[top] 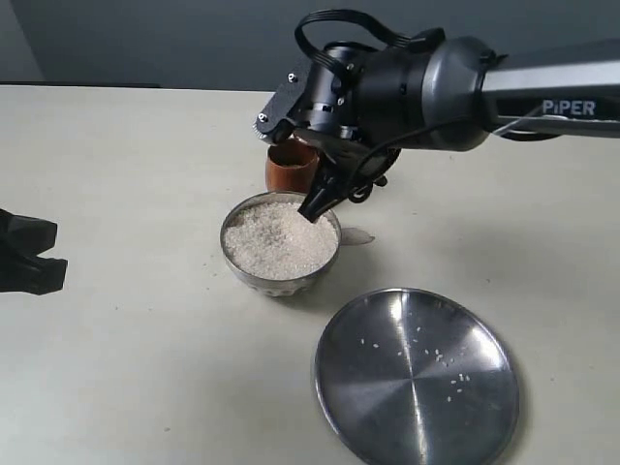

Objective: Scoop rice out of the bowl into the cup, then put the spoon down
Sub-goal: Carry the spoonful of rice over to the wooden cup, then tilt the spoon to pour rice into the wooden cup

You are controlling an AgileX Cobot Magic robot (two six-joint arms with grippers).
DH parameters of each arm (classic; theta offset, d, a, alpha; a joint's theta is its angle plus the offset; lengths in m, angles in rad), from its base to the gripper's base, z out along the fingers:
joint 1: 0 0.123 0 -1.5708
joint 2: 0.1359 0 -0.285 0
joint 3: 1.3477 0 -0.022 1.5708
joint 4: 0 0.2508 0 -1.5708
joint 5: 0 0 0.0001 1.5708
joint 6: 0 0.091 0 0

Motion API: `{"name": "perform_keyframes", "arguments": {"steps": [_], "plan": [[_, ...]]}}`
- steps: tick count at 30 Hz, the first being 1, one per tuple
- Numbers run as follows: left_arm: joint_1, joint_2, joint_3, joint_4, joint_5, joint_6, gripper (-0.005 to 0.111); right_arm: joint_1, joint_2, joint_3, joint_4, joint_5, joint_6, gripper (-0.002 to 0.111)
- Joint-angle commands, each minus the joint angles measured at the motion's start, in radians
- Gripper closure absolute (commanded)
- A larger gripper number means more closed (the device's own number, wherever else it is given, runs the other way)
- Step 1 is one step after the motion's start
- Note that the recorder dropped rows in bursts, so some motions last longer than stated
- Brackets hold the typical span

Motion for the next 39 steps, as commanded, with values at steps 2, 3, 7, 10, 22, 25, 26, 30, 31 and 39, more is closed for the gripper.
{"name": "perform_keyframes", "arguments": {"steps": [2,3,7,10,22,25,26,30,31,39], "plan": [[-0.003,-0.001,0.005,0.000,-0.013,-0.003,0.106,-0.005,0.002,-0.006,-0.036,0.059,-0.053,0.109],[-0.003,-0.001,0.005,0.000,-0.015,-0.003,0.106,-0.005,0.002,-0.006,-0.042,0.068,-0.062,0.109],[-0.003,-0.001,0.005,0.000,-0.017,-0.003,0.106,-0.004,0.002,-0.006,-0.061,0.091,-0.073,0.109],[-0.003,-0.001,0.005,-0.005,-0.022,-0.003,0.106,-0.002,0.002,-0.006,-0.061,0.092,-0.076,0.109],[-0.003,-0.001,0.005,-0.016,-0.026,-0.003,0.106,0.054,0.005,-0.006,-0.127,0.107,-0.079,0.109],[-0.003,-0.001,0.005,-0.016,-0.026,-0.003,0.106,0.055,0.011,-0.006,-0.139,0.144,-0.122,0.109],[-0.003,-0.001,0.005,-0.016,-0.026,-0.003,0.106,0.055,0.011,-0.006,-0.139,0.146,-0.132,0.109],[-0.003,-0.001,0.005,-0.015,-0.029,-0.003,0.106,0.055,0.011,-0.006,-0.151,0.157,-0.147,0.109],[-0.003,-0.001,0.005,-0.015,-0.029,-0.003,0.106,0.055,0.011,-0.006,-0.152,0.160,-0.147,0.109],[-0.003,-0.001,0.005,-0.015,-0.033,-0.003,0.106,0.055,0.011,-0.006,-0.172,0.168,-0.200,0.109]]}}
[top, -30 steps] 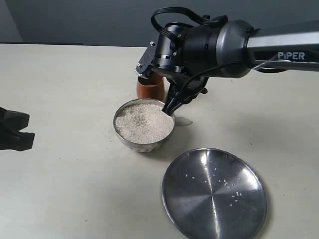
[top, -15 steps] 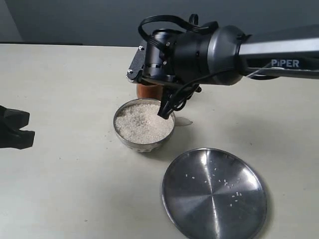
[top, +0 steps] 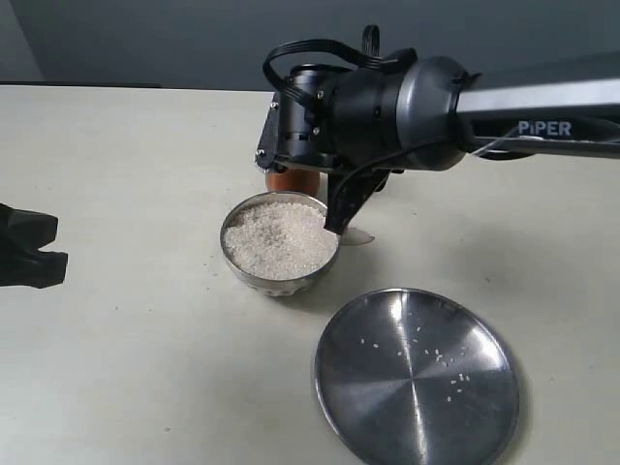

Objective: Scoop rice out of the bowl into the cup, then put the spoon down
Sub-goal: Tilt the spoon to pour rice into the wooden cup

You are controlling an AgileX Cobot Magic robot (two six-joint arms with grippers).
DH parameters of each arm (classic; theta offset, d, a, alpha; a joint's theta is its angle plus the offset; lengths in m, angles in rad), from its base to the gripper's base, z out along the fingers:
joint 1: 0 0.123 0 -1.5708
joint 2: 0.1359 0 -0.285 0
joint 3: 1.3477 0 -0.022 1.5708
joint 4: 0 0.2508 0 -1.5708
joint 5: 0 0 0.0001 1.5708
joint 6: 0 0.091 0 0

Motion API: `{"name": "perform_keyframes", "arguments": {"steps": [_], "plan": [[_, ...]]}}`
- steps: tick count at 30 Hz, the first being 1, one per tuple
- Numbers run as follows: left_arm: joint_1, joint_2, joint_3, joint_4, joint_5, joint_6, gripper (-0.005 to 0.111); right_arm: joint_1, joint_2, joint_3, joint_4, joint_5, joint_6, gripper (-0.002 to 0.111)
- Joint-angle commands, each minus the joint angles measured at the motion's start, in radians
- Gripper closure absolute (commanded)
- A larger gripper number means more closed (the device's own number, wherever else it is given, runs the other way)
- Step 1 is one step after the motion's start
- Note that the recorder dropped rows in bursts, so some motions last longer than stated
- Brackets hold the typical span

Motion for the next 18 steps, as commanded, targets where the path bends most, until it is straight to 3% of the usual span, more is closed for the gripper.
{"name": "perform_keyframes", "arguments": {"steps": [1,18], "plan": [[-0.003,-0.001,0.005,-0.007,-0.011,-0.003,0.106,0.000,-0.002,-0.006,-0.038,0.017,-0.026,0.109],[-0.003,-0.001,0.005,-0.010,-0.013,-0.003,0.106,0.040,-0.002,-0.006,-0.110,0.017,-0.078,0.109]]}}
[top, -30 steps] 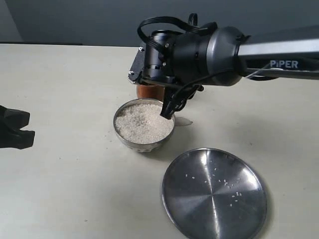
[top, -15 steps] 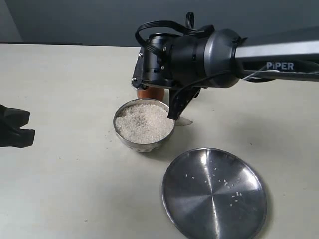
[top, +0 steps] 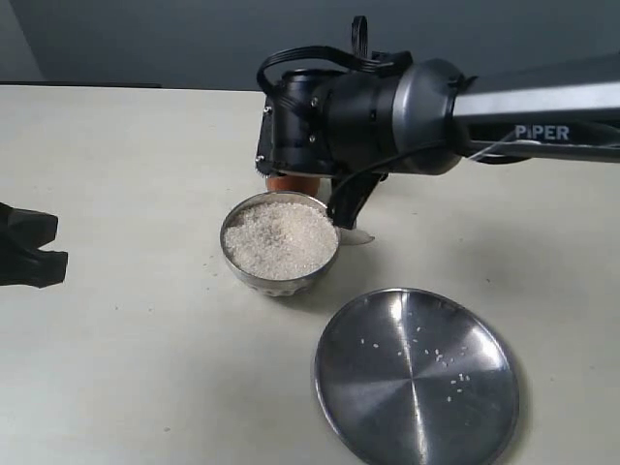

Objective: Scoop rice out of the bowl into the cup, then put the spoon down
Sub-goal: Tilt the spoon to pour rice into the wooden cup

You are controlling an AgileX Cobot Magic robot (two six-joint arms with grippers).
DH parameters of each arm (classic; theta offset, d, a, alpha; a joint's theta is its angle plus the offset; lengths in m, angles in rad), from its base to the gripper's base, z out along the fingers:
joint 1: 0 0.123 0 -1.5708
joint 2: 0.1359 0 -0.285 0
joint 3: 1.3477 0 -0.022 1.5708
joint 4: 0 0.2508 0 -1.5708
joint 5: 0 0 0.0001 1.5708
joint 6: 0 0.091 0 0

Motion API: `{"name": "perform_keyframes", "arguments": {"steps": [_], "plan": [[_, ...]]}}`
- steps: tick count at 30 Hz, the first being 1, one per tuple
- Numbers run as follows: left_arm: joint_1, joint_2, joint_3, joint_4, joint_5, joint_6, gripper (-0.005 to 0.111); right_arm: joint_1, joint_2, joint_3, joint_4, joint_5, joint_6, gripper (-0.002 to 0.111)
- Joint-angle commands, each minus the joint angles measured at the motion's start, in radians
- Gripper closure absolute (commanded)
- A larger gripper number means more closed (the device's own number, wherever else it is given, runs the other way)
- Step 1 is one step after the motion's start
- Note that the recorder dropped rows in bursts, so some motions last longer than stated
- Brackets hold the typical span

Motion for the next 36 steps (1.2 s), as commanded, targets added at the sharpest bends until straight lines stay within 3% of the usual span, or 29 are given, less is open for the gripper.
{"name": "perform_keyframes", "arguments": {"steps": [1,31,36], "plan": [[-0.003,-0.001,0.005,-0.008,-0.009,-0.003,0.106,0.020,-0.002,-0.006,-0.024,-0.001,-0.012,0.109],[-0.003,-0.001,0.005,-0.016,-0.011,-0.003,0.106,0.024,-0.002,-0.006,-0.066,0.049,-0.045,0.109],[-0.003,-0.001,0.005,-0.015,-0.009,-0.003,0.106,0.022,-0.017,-0.006,-0.037,0.083,0.199,0.109]]}}
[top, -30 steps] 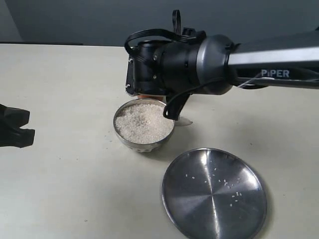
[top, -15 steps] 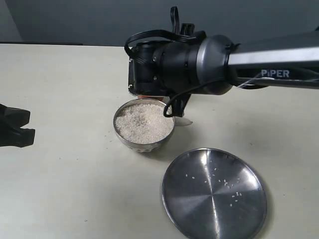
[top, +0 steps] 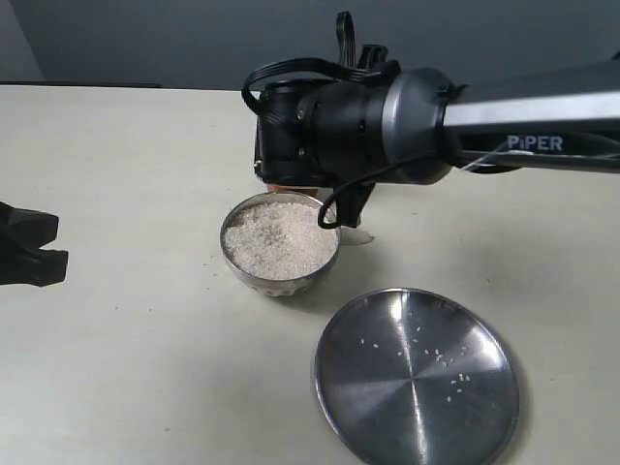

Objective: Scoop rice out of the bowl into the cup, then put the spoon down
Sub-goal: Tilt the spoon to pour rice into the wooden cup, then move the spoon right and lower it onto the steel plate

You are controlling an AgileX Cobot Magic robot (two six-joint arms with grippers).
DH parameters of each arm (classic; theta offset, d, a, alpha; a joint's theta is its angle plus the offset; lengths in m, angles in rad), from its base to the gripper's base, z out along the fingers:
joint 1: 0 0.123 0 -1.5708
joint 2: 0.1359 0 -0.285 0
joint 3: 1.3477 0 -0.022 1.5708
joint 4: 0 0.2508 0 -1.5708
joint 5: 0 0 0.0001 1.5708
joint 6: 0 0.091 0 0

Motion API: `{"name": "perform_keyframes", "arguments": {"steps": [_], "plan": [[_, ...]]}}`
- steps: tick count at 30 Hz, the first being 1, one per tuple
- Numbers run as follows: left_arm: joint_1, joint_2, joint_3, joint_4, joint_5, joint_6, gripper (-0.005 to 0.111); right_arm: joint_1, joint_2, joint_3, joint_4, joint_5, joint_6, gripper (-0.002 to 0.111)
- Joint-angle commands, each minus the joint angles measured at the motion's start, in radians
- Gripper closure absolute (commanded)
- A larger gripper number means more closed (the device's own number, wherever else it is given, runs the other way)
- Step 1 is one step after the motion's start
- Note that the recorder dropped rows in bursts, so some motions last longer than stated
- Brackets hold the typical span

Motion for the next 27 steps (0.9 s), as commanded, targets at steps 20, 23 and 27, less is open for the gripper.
{"name": "perform_keyframes", "arguments": {"steps": [20,23,27], "plan": [[-0.003,-0.001,0.005,-0.009,0.007,-0.003,0.106,-0.105,-0.485,0.437,0.630,-0.244,0.374,0.109],[-0.003,-0.001,0.005,-0.009,0.007,-0.003,0.106,-0.105,-0.496,0.524,0.692,-0.285,0.362,0.109],[-0.003,-0.001,0.006,-0.007,0.007,-0.003,0.106,-0.105,-0.496,0.633,0.766,-0.375,0.342,0.109]]}}
